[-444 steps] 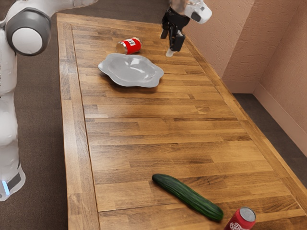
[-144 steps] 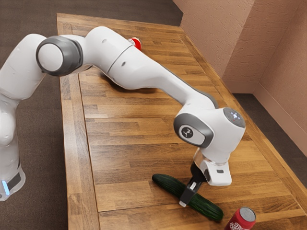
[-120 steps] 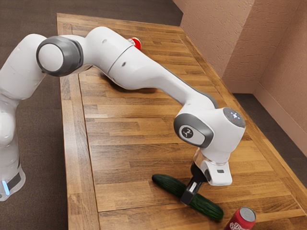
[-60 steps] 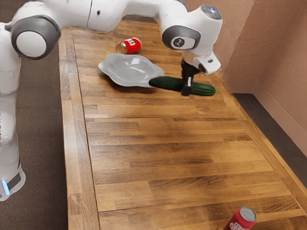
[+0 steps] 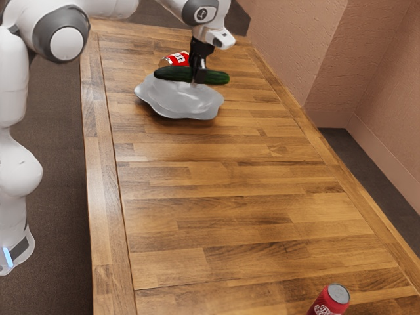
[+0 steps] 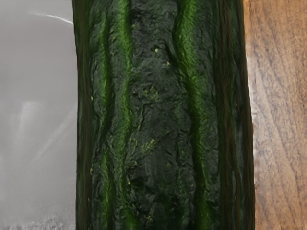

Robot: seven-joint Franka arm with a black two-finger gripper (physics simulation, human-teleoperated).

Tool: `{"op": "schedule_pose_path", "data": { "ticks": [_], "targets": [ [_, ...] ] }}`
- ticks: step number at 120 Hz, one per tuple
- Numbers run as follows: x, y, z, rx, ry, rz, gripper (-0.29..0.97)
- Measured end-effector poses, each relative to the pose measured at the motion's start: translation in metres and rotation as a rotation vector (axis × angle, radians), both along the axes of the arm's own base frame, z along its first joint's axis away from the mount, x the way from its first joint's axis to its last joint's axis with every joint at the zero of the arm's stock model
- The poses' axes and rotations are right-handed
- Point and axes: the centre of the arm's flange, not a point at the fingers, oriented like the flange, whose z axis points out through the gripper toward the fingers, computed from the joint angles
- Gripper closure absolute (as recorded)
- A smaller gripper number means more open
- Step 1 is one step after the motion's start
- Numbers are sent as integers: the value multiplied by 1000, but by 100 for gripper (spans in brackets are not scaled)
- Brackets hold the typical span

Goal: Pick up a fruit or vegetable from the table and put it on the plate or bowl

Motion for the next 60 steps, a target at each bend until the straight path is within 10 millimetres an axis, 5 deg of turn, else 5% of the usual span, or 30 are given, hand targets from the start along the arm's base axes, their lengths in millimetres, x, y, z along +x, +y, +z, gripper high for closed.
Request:
{"op": "schedule_pose_path", "data": {
  "ticks": [24,42,60],
  "targets": [
    [-18,1,1,-7,15,-63,49],
    [-56,40,3,-16,19,-23,50],
    [-58,60,-6,-31,20,-50,51]
  ]
}}
